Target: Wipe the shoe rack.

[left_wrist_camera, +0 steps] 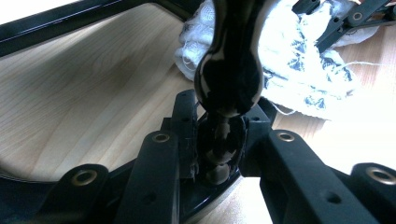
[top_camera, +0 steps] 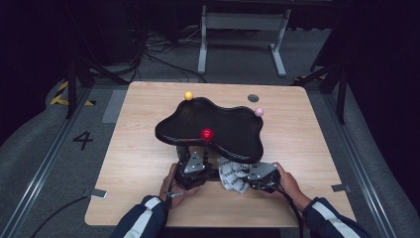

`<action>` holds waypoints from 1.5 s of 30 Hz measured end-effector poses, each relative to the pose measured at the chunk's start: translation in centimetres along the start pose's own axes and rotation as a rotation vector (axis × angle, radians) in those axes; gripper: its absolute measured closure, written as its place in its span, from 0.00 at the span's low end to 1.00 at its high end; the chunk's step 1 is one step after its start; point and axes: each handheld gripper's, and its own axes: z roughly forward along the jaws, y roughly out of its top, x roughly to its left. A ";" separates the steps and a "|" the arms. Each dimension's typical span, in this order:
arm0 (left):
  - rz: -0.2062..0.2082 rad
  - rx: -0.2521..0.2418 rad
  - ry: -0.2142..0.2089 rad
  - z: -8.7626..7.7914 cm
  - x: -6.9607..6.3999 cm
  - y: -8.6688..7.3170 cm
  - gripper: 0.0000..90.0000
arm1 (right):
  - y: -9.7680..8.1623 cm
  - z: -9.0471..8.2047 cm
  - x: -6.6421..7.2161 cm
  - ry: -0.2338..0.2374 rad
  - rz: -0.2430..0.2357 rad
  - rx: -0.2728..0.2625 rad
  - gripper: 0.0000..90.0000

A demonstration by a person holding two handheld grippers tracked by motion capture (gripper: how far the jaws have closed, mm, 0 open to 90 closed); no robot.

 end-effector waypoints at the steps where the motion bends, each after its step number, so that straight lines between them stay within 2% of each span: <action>1: 0.001 -0.003 0.004 0.0 -0.1 -0.1 0.78 | -0.1 0.0 -0.1 0.003 0.005 -0.004 0.85; 5: 0.050 0.022 -0.020 -0.5 0.0 0.0 0.68 | -0.3 -0.1 -0.5 -0.014 0.011 0.002 0.85; 9: 0.047 0.026 -0.022 -1.4 0.4 -0.1 0.66 | -0.6 -0.2 -0.9 -0.050 0.019 0.017 0.85; 11: 0.046 -0.003 -0.037 -1.9 0.5 -0.1 0.68 | -0.7 -0.2 -1.2 -0.066 0.025 0.027 0.85; 14: 0.054 -0.002 -0.052 -2.1 0.4 -0.2 0.76 | -1.0 -0.3 -1.7 -0.102 0.046 0.039 0.85; 17: 0.059 0.001 -0.029 -2.0 0.3 -0.1 0.81 | -1.2 -0.6 -2.4 -0.136 0.080 0.024 0.86; 20: 0.064 -0.006 -0.039 -1.8 0.2 0.0 0.83 | -1.3 -0.7 -2.9 -0.153 0.110 0.006 0.86; 23: 0.068 -0.003 -0.055 -1.5 -0.2 0.1 0.83 | -1.0 -0.6 -2.9 -0.156 0.101 -0.006 0.86; 24: 0.082 -0.004 -0.056 -1.4 -0.2 0.2 0.83 | -0.8 -0.4 -2.8 -0.163 0.084 -0.002 0.86; 26: 0.075 0.000 -0.055 -1.3 -0.4 0.3 0.83 | -0.6 -0.3 -2.6 -0.168 0.064 0.005 0.86; 28: 0.072 -0.007 -0.060 -1.3 -0.3 0.2 0.83 | -0.6 -0.2 -2.4 -0.159 0.067 -0.003 0.86; 31: 0.067 -0.010 -0.063 -1.2 -0.3 0.2 0.83 | -0.5 -0.3 -2.0 -0.116 0.070 -0.018 0.86; 36: 0.047 -0.017 -0.058 -1.0 -0.6 0.2 0.83 | 0.0 -0.3 -0.6 -0.077 0.022 -0.037 0.86; 37: 0.065 -0.019 -0.059 -0.8 -0.7 0.4 0.83 | 0.1 -0.3 -0.4 -0.068 0.013 -0.040 0.86; 39: 0.066 -0.018 -0.055 -0.5 -1.1 0.5 0.83 | 0.2 -0.3 -0.3 -0.055 0.012 -0.047 0.86; 43: 0.086 -0.022 -0.060 -0.1 -1.3 0.8 0.83 | 0.3 -0.3 -0.3 -0.053 0.024 -0.052 0.85; 45: 0.080 -0.023 -0.054 0.1 -1.4 0.8 0.83 | 0.3 -0.4 -0.3 -0.056 0.030 -0.053 0.85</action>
